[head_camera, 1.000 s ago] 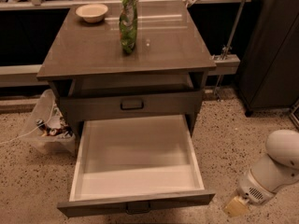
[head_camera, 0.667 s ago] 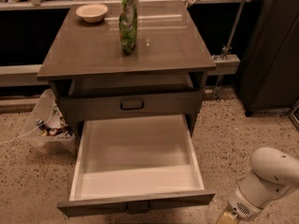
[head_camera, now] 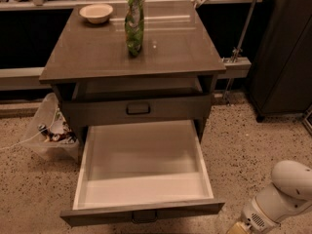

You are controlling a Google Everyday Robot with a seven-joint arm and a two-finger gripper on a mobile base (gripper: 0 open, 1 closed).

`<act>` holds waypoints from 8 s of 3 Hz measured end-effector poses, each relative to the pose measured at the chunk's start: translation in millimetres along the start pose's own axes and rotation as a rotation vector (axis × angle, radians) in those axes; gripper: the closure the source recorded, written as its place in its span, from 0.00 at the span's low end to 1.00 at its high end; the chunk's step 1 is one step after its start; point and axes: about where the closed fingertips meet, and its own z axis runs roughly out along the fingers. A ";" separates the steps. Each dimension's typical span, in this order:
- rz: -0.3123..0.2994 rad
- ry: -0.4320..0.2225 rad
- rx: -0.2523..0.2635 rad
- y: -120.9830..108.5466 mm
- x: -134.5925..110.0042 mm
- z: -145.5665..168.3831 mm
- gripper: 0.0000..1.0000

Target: Close middle drawer

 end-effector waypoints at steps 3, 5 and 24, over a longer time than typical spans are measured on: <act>0.150 -0.217 0.053 10.2 -29.5 -1.0 1.00; 0.125 -0.211 0.038 14.2 -40.4 3.4 1.00; 0.218 -0.254 -0.154 -48.5 -190.6 85.7 1.00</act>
Offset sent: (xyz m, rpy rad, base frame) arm 0.0127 0.0193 -0.0082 0.1046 -0.1024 -0.3504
